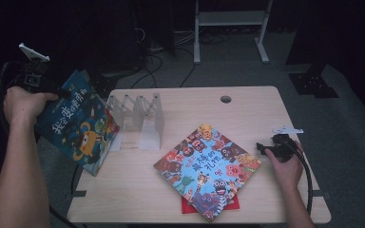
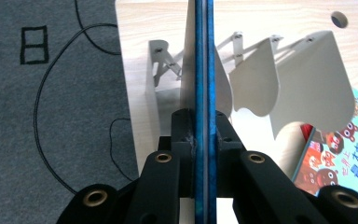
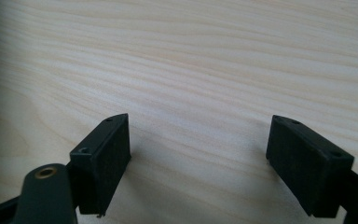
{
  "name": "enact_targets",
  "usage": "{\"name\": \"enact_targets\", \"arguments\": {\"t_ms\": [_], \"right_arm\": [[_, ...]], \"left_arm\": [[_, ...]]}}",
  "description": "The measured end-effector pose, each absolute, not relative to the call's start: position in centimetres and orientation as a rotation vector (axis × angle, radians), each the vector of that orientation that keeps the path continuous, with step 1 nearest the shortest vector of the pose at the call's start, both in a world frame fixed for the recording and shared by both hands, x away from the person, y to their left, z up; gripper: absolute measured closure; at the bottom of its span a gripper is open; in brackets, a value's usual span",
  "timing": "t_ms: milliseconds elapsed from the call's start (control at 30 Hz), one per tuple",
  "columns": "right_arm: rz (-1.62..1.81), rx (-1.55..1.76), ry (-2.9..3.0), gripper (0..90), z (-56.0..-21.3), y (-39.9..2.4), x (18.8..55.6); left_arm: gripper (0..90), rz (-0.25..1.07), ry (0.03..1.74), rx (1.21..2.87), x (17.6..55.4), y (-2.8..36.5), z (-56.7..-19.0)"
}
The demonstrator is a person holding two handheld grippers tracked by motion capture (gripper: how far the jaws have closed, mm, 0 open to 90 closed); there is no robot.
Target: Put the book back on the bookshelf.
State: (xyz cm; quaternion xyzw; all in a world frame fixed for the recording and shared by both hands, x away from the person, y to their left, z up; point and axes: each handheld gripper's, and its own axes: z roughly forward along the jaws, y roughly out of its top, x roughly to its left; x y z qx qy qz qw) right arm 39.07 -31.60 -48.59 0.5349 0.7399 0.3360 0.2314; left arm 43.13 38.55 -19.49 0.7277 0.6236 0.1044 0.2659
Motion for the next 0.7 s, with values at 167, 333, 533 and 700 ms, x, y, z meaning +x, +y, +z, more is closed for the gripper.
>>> {"name": "enact_targets", "arguments": {"t_ms": [167, 333, 533, 700], "right_arm": [[0.924, 1.471, 2.034, 20.7, -48.6, -31.6, 39.1], [0.924, 1.47, 2.034, 20.6, -48.6, -31.6, 39.1], [0.923, 1.47, 2.034, 20.6, -48.6, -31.6, 39.1], [0.923, 1.471, 2.034, 20.7, -48.6, -31.6, 39.1]], "left_arm": [[82.3, 0.29, 1.731, 1.919, 43.8, 38.9, -19.7], [82.3, 0.314, 1.76, 1.892, 44.3, 39.0, -19.8], [82.4, 0.338, 1.77, 1.874, 44.7, 39.3, -20.1], [82.1, 0.35, 1.771, 1.884, 44.9, 39.1, -20.3]]}}
